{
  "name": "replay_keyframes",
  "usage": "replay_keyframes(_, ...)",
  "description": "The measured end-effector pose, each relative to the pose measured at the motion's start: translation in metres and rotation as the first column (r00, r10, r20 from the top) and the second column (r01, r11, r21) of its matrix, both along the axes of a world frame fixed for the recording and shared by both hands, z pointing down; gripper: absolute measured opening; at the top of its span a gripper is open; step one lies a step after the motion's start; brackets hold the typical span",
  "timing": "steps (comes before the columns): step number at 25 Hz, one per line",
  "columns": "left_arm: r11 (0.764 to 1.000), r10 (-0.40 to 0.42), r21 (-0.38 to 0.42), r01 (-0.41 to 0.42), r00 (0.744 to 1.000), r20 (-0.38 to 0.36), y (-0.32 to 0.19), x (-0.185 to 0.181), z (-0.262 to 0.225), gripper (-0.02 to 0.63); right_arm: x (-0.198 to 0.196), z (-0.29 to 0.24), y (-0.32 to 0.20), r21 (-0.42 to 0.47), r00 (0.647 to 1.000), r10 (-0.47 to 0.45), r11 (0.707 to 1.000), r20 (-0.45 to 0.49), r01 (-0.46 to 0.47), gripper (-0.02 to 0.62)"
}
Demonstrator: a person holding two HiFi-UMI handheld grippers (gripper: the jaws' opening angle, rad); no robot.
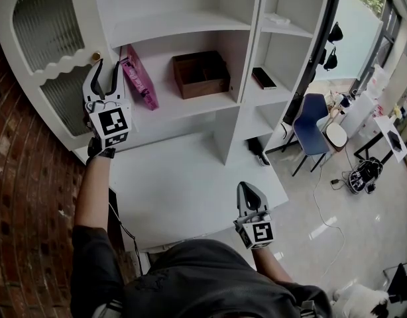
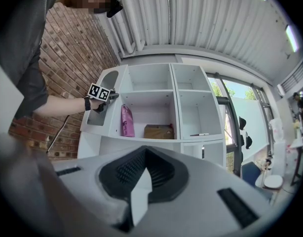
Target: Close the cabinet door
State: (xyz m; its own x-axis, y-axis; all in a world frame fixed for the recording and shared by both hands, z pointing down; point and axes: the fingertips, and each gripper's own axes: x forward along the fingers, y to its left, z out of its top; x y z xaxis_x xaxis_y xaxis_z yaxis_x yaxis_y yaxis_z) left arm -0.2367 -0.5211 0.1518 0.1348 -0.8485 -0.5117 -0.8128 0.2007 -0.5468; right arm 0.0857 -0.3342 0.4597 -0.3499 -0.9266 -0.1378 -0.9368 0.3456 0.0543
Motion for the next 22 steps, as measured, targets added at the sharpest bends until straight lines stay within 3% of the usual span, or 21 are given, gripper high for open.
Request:
replay_keyframes(16, 1.000, 0.017, -0.022, -0.017, 1.000, -0.006, -0.004, -0.001, 0.003, 0.129, -0.004, 0.001, -0.004, -0.001, 1.000, -0.013, 1.000, 0.000, 0.013, 0.001)
replay_keyframes(22, 0.993, 0.098, -0.060, -0.105, 0.989, -0.111, 0.007, -0.008, 0.001, 0.129, -0.014, -0.006, -0.004, 0.017, 0.999, -0.050, 0.999, -0.003, 0.050, 0.001)
